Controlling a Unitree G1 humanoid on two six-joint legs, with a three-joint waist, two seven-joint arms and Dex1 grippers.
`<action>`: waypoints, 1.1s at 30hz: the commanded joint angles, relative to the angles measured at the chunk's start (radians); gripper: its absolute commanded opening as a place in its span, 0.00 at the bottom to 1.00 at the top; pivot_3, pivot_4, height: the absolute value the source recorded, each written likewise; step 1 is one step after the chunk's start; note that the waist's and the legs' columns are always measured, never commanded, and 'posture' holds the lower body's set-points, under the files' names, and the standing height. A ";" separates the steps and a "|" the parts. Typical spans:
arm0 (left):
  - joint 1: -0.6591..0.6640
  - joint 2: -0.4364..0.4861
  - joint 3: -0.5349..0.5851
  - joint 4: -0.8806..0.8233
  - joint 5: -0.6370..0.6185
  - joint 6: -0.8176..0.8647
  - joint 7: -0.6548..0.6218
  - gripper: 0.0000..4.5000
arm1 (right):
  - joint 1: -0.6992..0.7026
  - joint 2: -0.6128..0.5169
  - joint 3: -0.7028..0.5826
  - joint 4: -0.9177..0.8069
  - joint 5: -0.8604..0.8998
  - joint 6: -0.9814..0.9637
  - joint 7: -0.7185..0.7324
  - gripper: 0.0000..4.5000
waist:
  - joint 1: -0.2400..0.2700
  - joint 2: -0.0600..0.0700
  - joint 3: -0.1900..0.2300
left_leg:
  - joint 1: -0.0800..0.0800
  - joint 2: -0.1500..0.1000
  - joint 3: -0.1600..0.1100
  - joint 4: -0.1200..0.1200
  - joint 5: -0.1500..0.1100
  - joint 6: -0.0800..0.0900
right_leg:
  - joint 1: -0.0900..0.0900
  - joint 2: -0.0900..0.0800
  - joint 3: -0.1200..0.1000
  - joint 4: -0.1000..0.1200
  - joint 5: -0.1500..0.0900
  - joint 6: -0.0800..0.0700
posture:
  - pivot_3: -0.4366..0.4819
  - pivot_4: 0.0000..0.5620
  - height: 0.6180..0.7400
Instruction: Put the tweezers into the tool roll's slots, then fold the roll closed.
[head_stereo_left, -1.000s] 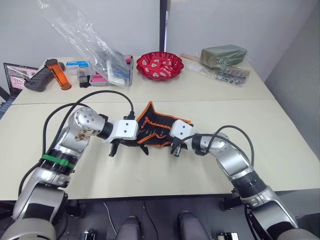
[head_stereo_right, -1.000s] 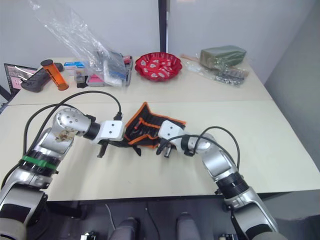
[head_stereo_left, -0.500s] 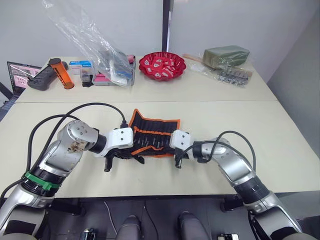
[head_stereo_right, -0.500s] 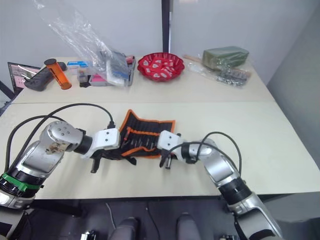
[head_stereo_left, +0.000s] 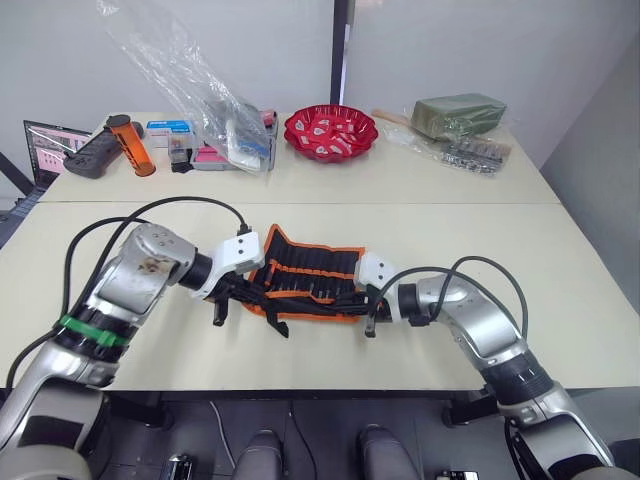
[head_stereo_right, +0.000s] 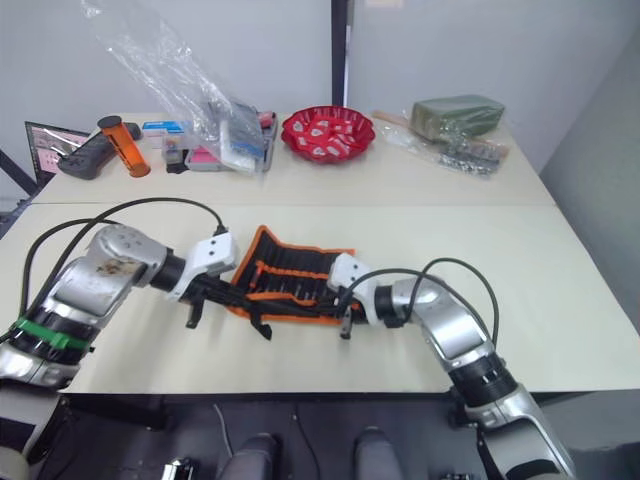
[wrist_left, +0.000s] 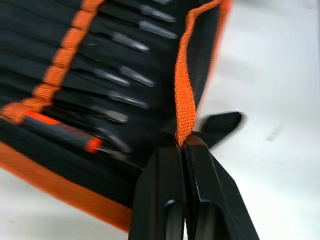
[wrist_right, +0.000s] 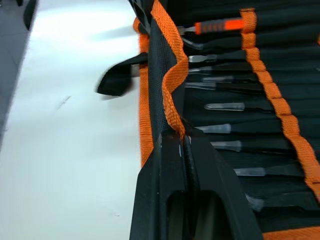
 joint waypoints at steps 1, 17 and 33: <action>-0.049 -0.005 0.012 0.081 0.035 -0.023 0.023 0.01 | -0.017 -0.016 -0.041 0.042 -0.017 0.004 -0.023 0.00 | -0.002 0.000 0.000 | 0.000 0.000 0.000 0.000 0.000 0.000 | 0.000 0.000 0.000 0.000 0.000 0.000 | 0.48 0.27 1.00; -0.097 -0.124 0.070 0.213 0.009 -0.074 0.121 0.01 | -0.030 0.059 -0.111 0.159 -0.001 -0.020 -0.127 0.00 | -0.008 0.000 0.000 | 0.000 0.000 0.000 0.000 0.000 0.000 | -0.001 0.000 0.000 0.001 0.000 0.000 | 0.48 0.27 1.00; -0.105 -0.086 0.265 0.174 -0.088 0.001 0.192 0.85 | -0.007 0.088 -0.260 0.136 0.128 0.020 -0.149 0.65 | -0.012 0.000 0.000 | 0.000 0.000 -0.001 0.000 0.000 0.000 | -0.001 0.000 0.000 0.002 0.000 0.000 | 0.48 0.27 1.00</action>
